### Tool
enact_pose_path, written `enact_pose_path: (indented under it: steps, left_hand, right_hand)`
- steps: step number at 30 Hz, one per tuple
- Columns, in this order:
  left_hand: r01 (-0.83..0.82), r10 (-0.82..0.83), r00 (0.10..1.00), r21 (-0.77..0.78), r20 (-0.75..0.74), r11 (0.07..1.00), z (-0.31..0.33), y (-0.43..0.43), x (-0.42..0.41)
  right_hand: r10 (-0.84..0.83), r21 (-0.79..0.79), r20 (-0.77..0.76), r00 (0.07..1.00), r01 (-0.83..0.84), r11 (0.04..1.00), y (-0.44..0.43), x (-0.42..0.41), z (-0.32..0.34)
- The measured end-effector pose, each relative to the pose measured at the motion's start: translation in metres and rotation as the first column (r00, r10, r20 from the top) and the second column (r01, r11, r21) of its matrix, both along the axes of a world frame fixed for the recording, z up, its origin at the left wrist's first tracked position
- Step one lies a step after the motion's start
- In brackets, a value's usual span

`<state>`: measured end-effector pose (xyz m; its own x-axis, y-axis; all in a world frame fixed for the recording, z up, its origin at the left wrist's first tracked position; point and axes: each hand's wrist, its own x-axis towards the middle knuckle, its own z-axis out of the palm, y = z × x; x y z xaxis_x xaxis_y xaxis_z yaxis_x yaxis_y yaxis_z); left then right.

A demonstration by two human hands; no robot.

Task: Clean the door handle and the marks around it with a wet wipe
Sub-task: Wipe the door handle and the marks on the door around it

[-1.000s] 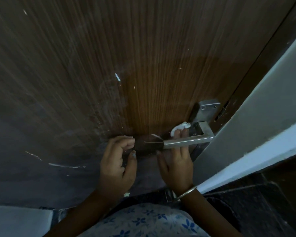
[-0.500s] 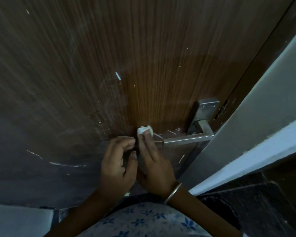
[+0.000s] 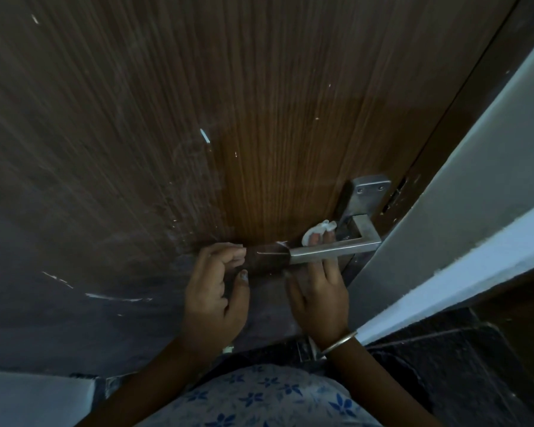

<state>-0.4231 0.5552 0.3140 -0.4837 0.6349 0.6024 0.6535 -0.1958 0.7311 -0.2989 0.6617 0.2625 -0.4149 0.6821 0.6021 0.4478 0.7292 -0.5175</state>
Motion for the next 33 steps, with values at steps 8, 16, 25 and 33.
enact_pose_path:
  steps: [8,16,25,33]
  left_hand:
    - [-0.010,0.010,1.000,-0.001,0.008,1.000,-0.002,-0.001,-0.003]
    - [-0.044,0.044,0.999,-0.025,0.012,0.999,0.000,-0.003,-0.004]
    - [-0.047,0.046,0.999,-0.043,-0.010,0.998,-0.002,-0.002,-0.004]
    - [-0.023,0.023,1.000,-0.039,-0.003,0.999,-0.002,-0.001,-0.001]
  right_hand:
    - [0.078,-0.135,-0.094,0.993,-0.090,0.987,-0.008,-0.014,-0.010]
    - [0.201,-0.075,0.008,0.980,-0.199,0.977,-0.014,-0.023,-0.004]
    - [0.395,0.080,0.236,0.888,-0.422,0.903,-0.018,-0.026,0.001]
    - [0.115,0.095,0.241,0.964,-0.141,0.985,0.000,-0.002,-0.011]
